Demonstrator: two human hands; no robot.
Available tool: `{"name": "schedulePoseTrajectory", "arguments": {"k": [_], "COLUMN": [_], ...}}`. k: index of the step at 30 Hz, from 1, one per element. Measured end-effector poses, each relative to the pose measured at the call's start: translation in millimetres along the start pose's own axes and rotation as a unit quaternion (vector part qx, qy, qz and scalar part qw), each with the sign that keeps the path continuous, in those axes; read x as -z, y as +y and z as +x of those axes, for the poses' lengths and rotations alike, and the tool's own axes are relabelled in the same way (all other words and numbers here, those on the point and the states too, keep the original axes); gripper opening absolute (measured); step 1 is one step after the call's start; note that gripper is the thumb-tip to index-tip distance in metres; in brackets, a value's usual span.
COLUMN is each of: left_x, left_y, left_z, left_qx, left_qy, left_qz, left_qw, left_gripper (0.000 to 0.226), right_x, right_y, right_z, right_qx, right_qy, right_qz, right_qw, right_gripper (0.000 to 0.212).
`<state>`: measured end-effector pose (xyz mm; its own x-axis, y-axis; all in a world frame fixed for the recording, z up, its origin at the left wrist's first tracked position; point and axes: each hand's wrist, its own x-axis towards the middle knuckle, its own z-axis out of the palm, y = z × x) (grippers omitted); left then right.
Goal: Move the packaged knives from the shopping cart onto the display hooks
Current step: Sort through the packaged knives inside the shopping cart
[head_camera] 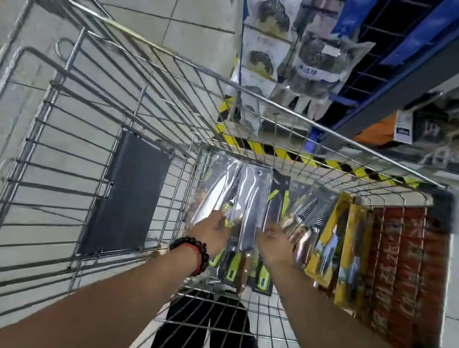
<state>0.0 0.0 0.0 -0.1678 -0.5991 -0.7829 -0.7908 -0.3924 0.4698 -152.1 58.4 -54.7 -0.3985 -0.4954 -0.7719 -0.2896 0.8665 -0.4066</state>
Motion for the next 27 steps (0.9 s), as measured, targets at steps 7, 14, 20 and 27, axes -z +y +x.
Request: {"name": "schedulePoseTrajectory", "arguments": {"k": [7, 14, 20, 27], "left_x": [-23, -25, -23, -22], "left_y": [-28, -44, -55, -60], "left_z": [24, 40, 48, 45], "left_qx": [0.046, 0.072, 0.09, 0.086], "left_qy": [0.012, 0.005, -0.001, -0.033], "left_qz": [-0.073, -0.113, -0.124, -0.148], "left_qw": [0.996, 0.991, 0.988, 0.985], "left_gripper": [0.046, 0.041, 0.037, 0.039], "right_x": [-47, -73, -81, -75], "right_y": [12, 8, 5, -1], "right_z": [30, 52, 63, 60], "right_qx": [-0.102, -0.129, -0.175, -0.171], "right_qy": [0.002, 0.037, 0.073, 0.015], "right_qz": [0.061, 0.003, 0.025, 0.22], "right_qw": [0.993, 0.991, 0.982, 0.96], "right_gripper": [0.067, 0.093, 0.093, 0.084]}}
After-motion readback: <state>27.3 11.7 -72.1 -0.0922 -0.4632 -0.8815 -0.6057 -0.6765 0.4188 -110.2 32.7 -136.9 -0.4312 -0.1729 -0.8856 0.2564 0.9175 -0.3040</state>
